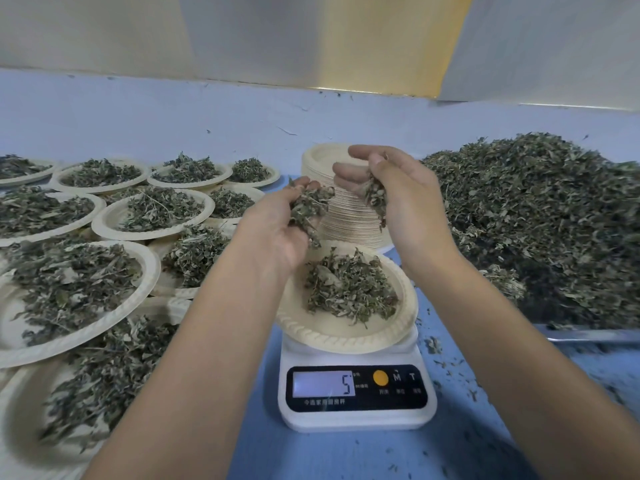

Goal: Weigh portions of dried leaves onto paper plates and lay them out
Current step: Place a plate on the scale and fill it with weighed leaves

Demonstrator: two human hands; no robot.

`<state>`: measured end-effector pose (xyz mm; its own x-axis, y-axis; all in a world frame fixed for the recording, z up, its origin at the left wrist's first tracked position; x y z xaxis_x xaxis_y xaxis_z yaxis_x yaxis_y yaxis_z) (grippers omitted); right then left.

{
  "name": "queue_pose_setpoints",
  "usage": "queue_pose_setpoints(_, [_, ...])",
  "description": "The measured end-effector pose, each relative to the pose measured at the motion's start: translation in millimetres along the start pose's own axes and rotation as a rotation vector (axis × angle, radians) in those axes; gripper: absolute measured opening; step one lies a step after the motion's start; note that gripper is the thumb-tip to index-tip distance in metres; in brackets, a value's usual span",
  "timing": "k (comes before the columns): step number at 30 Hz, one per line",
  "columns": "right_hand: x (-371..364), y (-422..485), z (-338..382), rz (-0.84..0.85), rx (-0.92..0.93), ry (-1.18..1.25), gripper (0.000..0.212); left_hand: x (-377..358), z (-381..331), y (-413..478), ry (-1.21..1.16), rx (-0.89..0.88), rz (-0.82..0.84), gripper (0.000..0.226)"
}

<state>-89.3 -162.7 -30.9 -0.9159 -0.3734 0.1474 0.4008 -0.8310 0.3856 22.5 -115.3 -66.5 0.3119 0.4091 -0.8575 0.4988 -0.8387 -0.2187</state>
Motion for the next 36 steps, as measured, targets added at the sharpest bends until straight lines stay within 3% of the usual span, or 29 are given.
queue_pose_setpoints(8, [-9,-5,-3,0.216,-0.085,-0.205,0.032,13,-10,7,-0.014,-0.039,-0.069,0.018])
queue_pose_setpoints(13, [-15,-7,-5,0.311,-0.104,-0.196,0.032,15,-10,8,0.056,-0.043,-0.078,0.022])
queue_pose_setpoints(15, [-14,-7,-4,0.29,-0.094,-0.199,0.029,16,-9,9,0.053,-0.041,-0.082,0.021])
queue_pose_setpoints(19, [-5,-2,-5,0.092,0.019,-0.344,0.018,13,-4,10,0.039,-0.017,-0.052,0.021])
queue_pose_setpoints(23, [-12,-3,-10,0.151,0.063,-0.449,0.032,7,5,9,0.144,0.008,0.007,0.024])
queue_pose_setpoints(27, [-18,-5,-13,0.128,0.116,-0.477,0.028,6,12,7,0.23,0.003,0.003,0.018])
queue_pose_setpoints(36, [-9,-2,-11,0.048,0.062,-0.376,0.021,5,8,7,0.23,0.007,0.041,0.027])
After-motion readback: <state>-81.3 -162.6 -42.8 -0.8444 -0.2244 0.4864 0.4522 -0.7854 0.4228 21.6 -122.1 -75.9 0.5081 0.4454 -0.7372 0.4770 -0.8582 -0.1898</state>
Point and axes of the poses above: each hand's wrist, its own y-axis towards the middle knuckle, its own x-axis out of the back of the hand, z = x × y, the point moved 6 cm from there along y, towards the middle knuckle, and after that the axes turned 13 degrees about -y, right-handed, at the moved point
